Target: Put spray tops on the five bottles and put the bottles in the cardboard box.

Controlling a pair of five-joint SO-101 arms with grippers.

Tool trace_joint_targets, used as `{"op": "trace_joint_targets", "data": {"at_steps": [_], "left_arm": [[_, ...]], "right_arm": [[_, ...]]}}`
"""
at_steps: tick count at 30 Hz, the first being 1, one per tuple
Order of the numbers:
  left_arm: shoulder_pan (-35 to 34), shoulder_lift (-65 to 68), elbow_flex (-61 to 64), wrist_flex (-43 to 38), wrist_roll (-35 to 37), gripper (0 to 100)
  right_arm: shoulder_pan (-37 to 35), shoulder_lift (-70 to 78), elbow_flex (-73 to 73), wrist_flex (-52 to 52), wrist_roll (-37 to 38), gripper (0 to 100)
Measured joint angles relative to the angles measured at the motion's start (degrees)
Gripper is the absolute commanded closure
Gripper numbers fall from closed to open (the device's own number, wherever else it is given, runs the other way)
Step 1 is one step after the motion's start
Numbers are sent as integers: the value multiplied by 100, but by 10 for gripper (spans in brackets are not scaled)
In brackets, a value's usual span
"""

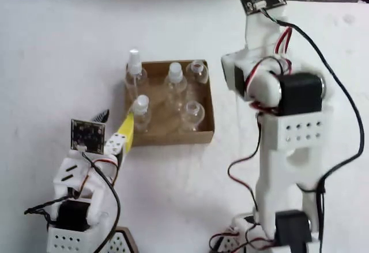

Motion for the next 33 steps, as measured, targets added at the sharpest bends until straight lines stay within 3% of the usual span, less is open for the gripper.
{"op": "trace_joint_targets", "data": {"at_steps": [11,18,24,33], "left_arm": [[0,0,0,0,0,823],[0,0,0,0,0,823],[0,0,0,0,0,823],[0,0,0,0,0,823]], "right_arm": [[-9,-1442,2233,-2910,0,984],[-26,-2163,3938,-5793,-993,984],[-9,-2119,4756,-8211,-1116,984],[-105,-870,4774,-9336,-1116,984]]}}
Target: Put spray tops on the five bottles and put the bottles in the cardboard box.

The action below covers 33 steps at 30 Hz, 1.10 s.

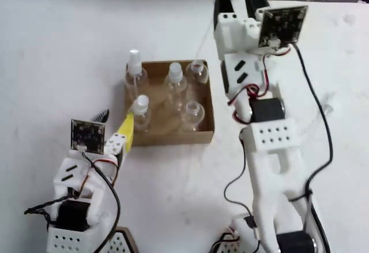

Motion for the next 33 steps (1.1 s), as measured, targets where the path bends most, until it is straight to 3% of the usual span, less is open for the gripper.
{"op": "trace_joint_targets", "data": {"at_steps": [30,33], "left_arm": [[0,0,0,0,0,823],[0,0,0,0,0,823]], "right_arm": [[35,712,114,-536,9,984],[35,703,229,-536,396,984]]}}
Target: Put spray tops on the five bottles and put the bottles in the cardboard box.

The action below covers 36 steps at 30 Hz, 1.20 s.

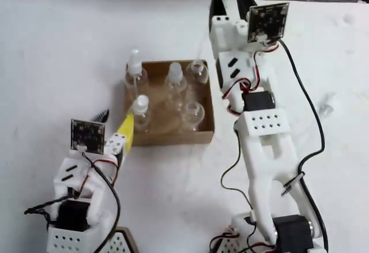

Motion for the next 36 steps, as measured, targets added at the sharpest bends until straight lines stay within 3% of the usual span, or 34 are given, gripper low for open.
{"op": "trace_joint_targets", "data": {"at_steps": [22,36], "left_arm": [[0,0,0,0,0,823],[0,0,0,0,0,823]], "right_arm": [[-325,9,993,-26,202,984],[-422,9,2681,-2084,273,984]]}}
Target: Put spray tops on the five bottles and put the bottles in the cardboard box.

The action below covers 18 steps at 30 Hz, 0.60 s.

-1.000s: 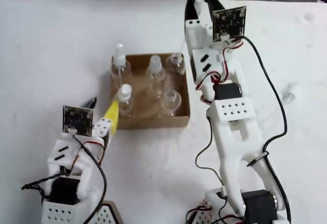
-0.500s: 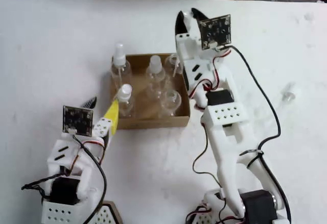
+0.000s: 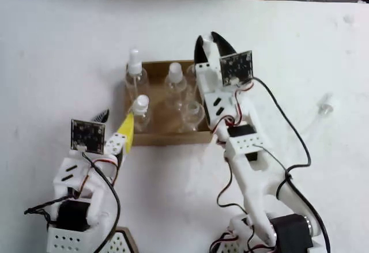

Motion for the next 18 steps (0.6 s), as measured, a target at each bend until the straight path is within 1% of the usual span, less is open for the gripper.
{"op": "trace_joint_targets", "data": {"at_steps": [11,15,18], "left_arm": [[0,0,0,0,0,823],[0,0,0,0,0,823],[0,0,0,0,0,823]], "right_arm": [[-26,26,88,-53,0,984],[-26,387,88,-62,0,984],[-35,633,88,-308,0,984]]}}
